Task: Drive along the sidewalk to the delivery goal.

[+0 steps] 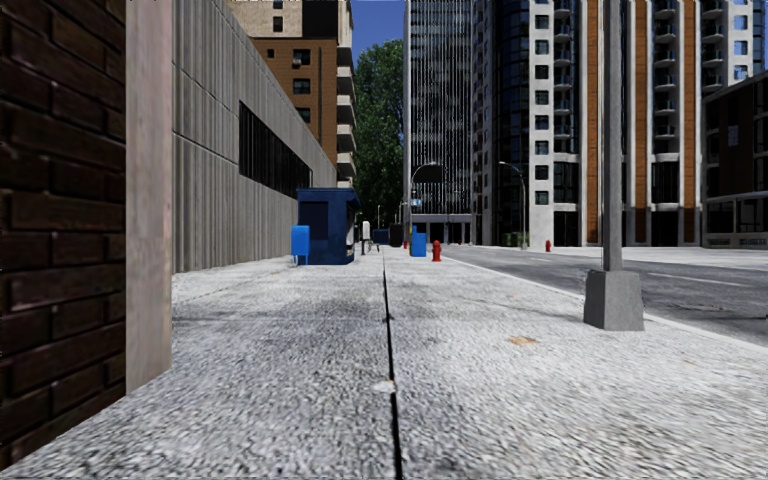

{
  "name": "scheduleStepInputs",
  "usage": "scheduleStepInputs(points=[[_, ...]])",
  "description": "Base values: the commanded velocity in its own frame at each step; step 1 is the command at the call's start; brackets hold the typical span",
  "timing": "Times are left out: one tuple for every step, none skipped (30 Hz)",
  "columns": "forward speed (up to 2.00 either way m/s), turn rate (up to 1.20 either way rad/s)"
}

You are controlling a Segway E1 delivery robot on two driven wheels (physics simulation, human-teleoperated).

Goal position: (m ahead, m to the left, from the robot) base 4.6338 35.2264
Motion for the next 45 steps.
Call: scheduleStepInputs(points=[[2.0,0.0],[2.0,0.0],[2.0,0.0],[2.0,0.0],[2.0,0.0],[2.0,0.0],[2.0,0.06],[2.0,0.12],[2.0,0.21],[2.0,0.21],[2.0,0.33],[2.0,0.41],[2.0,0.46],[2.0,0.46],[2.0,0.47],[2.0,0.48],[2.0,0.52],[2.0,0.62],[2.0,0.62],[2.0,0.66],[2.0,0.68],[2.0,0.68],[2.0,0.68],[2.0,0.68],[2.0,0.68],[2.0,0.68],[2.0,0.68],[2.0,0.68],[2.0,0.68],[2.0,0.68],[2.0,0.68],[2.0,0.68],[2.0,0.68],[2.0,0.68],[2.0,0.68],[2.0,0.68],[2.0,0.68],[2.0,0.68],[2.0,0.68],[2.0,0.68],[2.0,0.67],[2.0,0.67],[2.0,0.67],[2.0,0.67],[2.0,0.67]])
